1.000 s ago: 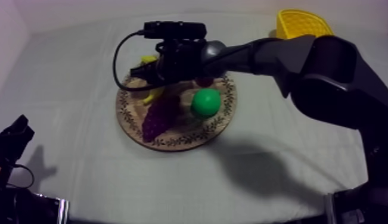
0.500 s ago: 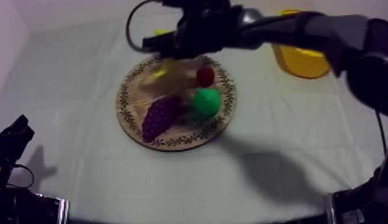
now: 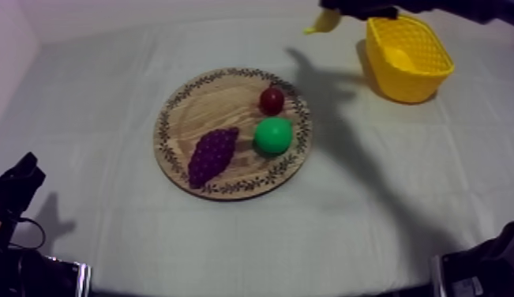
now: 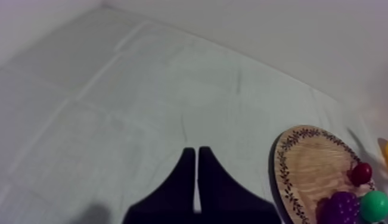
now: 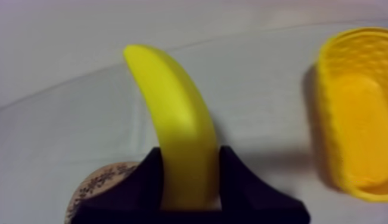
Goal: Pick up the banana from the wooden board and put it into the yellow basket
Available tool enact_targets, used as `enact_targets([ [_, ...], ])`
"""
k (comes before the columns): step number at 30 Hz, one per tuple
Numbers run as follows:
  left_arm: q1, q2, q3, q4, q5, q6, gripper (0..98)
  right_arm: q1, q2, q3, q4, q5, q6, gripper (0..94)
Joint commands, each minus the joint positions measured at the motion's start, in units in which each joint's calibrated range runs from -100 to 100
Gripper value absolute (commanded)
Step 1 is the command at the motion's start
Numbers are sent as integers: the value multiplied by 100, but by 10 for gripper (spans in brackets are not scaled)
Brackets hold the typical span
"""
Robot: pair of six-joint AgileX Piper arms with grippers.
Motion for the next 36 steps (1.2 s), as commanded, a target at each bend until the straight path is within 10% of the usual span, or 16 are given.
enact_targets([
  [1, -2, -5, -1, -3, 0, 1, 1, 316, -555, 670, -30, -56, 70, 233],
  [17, -2, -5, -1, -3, 0, -1, 1, 1967, -1137, 1921, -268, -906, 627, 239],
  [36, -2, -5, -1, -3, 0, -2, 1, 2153, 195, 1231, 84, -1304, 389, 238],
])
